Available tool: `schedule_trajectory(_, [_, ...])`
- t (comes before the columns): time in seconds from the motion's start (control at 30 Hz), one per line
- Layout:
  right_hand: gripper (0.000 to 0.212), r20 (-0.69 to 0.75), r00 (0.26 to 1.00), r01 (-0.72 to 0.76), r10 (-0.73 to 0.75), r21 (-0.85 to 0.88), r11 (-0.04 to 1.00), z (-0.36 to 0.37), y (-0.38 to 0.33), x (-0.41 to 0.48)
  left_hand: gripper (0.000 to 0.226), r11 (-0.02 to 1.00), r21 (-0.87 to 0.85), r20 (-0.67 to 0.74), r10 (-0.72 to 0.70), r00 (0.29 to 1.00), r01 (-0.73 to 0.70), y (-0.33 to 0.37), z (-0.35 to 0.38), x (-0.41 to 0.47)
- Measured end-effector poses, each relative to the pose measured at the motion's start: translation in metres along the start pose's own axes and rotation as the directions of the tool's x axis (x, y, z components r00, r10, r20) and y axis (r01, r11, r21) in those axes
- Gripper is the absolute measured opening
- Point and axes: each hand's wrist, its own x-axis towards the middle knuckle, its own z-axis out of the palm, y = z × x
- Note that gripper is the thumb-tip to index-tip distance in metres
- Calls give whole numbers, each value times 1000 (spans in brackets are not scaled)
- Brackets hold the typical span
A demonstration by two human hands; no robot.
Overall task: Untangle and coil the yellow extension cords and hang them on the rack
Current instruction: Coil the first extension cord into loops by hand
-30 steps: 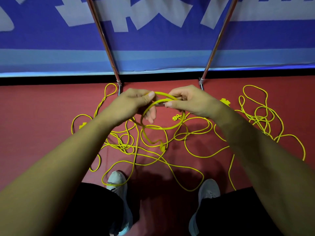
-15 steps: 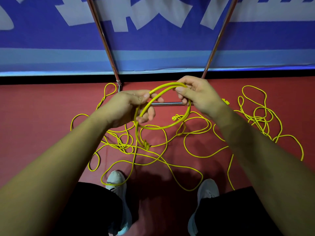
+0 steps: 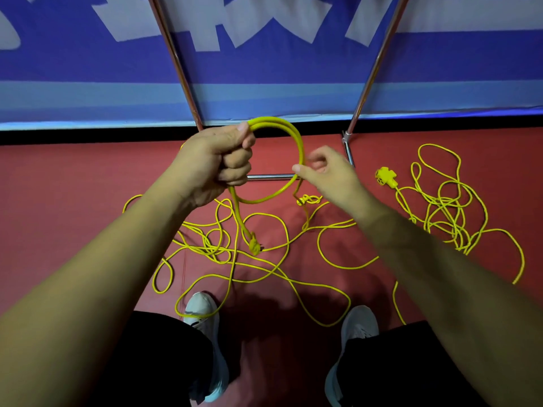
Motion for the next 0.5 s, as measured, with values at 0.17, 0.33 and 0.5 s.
schedule_trajectory(0.17, [15,206,961,-198,186,36,980,34,-7,-29,31,998,-53,-40,21,999,-23,0,4,3])
schedule_trajectory(0.33, [49,683,729,-148,-49,227,963,69,-18,-61,32,989,-144,-27,16,1000,-19,3,7,3])
schedule_trajectory(0.5, [7,679,733,-22,-43,88,996,81,-1,-58,32,986,-165,-53,29,998,-38,5,-2,1])
